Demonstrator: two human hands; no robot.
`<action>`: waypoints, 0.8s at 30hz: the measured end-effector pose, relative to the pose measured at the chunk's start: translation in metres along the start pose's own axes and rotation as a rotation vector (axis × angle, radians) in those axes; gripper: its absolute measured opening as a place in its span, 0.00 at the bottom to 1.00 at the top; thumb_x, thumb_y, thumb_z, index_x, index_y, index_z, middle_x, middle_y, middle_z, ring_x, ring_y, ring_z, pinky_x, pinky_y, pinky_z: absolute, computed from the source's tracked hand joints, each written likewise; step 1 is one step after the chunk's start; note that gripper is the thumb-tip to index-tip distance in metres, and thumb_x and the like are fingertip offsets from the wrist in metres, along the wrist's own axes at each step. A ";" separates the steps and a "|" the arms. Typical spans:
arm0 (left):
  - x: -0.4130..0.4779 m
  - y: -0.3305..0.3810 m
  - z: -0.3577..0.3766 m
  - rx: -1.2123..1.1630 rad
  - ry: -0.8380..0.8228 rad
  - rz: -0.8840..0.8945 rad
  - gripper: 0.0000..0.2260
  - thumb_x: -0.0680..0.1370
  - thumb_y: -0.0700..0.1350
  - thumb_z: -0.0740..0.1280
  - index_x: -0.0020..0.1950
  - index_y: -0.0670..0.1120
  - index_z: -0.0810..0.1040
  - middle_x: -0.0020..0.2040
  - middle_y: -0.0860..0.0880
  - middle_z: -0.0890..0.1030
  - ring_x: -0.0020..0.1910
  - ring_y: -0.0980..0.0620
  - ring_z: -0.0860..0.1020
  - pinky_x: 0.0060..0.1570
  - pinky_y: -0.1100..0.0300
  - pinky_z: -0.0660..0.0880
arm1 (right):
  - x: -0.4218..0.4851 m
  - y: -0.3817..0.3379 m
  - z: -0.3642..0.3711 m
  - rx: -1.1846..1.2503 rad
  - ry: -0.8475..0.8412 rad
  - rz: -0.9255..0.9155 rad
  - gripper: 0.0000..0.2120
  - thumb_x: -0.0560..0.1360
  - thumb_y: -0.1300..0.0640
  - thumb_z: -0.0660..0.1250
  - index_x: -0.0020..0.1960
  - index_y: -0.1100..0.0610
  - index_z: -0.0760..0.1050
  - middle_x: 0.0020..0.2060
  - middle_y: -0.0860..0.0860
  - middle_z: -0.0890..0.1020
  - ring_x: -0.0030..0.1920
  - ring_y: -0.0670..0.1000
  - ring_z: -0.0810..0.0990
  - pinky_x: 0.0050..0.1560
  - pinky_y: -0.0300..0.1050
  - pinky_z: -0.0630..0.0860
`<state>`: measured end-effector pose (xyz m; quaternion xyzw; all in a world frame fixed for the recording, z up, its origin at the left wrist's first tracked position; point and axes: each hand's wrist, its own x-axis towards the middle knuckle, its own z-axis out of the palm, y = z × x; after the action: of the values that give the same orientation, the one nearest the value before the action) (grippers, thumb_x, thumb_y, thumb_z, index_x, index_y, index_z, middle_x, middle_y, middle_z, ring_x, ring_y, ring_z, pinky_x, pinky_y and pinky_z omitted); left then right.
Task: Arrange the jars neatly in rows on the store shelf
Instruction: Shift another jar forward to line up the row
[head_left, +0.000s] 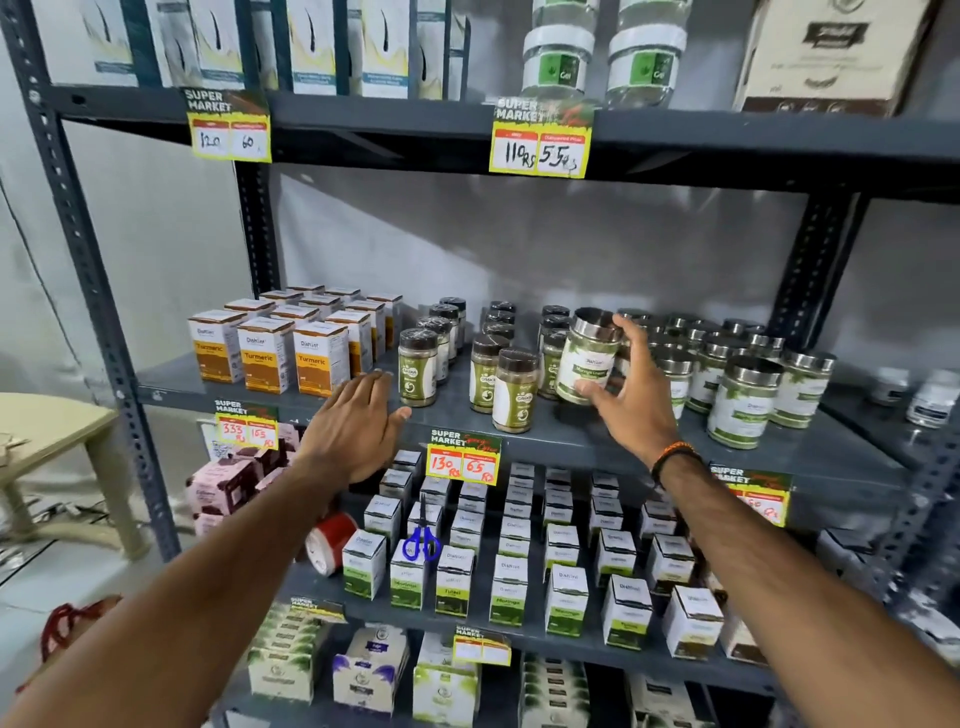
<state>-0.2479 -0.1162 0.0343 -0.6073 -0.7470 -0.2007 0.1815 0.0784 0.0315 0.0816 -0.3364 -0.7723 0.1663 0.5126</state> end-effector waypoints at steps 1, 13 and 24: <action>0.001 0.009 -0.012 -0.004 0.026 0.009 0.31 0.85 0.60 0.48 0.79 0.40 0.61 0.78 0.38 0.67 0.78 0.40 0.65 0.78 0.43 0.60 | -0.002 -0.007 -0.010 -0.008 0.009 -0.012 0.44 0.72 0.61 0.79 0.80 0.46 0.59 0.62 0.45 0.76 0.59 0.47 0.77 0.62 0.44 0.76; 0.034 0.199 -0.071 -0.067 0.221 0.292 0.28 0.84 0.56 0.54 0.77 0.38 0.65 0.75 0.36 0.71 0.75 0.37 0.67 0.77 0.42 0.61 | -0.027 -0.006 -0.168 -0.107 0.170 -0.001 0.44 0.70 0.58 0.79 0.77 0.38 0.59 0.67 0.47 0.78 0.63 0.54 0.80 0.67 0.58 0.75; 0.038 0.272 0.037 -0.077 -0.097 0.269 0.35 0.83 0.65 0.49 0.78 0.39 0.63 0.77 0.38 0.69 0.76 0.40 0.66 0.73 0.44 0.66 | -0.057 0.090 -0.245 -0.244 0.244 0.145 0.44 0.71 0.65 0.78 0.79 0.47 0.59 0.63 0.45 0.78 0.57 0.51 0.81 0.62 0.39 0.74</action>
<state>0.0101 -0.0160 0.0442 -0.7173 -0.6586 -0.1735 0.1472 0.3455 0.0349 0.0913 -0.4684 -0.6926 0.0658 0.5446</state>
